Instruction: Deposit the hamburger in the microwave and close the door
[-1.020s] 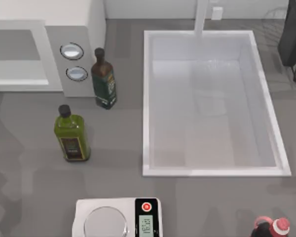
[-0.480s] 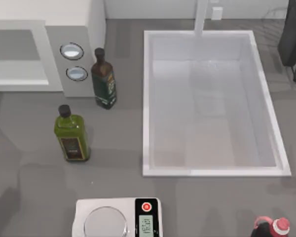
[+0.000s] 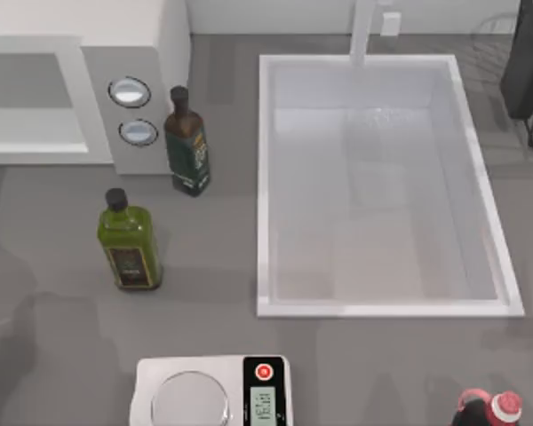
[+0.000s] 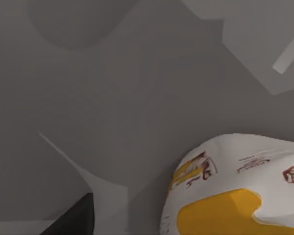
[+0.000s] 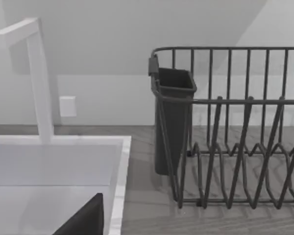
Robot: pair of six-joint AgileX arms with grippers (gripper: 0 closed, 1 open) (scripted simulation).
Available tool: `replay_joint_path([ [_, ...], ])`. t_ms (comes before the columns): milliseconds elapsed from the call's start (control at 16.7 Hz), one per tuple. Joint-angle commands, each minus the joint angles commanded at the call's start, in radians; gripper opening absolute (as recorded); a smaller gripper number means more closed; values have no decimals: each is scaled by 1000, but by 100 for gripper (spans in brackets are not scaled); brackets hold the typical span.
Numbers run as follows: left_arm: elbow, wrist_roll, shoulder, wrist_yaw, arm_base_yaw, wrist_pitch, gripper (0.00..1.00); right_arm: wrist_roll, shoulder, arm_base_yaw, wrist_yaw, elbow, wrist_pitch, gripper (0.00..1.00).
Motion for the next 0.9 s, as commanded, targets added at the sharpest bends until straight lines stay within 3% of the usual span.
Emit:
replay_joint_path([
  [60,0,0,0,0,0,0,100,0,0,0,0,0,0,100],
  [840,0,0,0,0,0,0,2,0,0,0,0,0,0,100],
  [900,0,0,0,0,0,0,0,0,0,0,0,0,0,100],
])
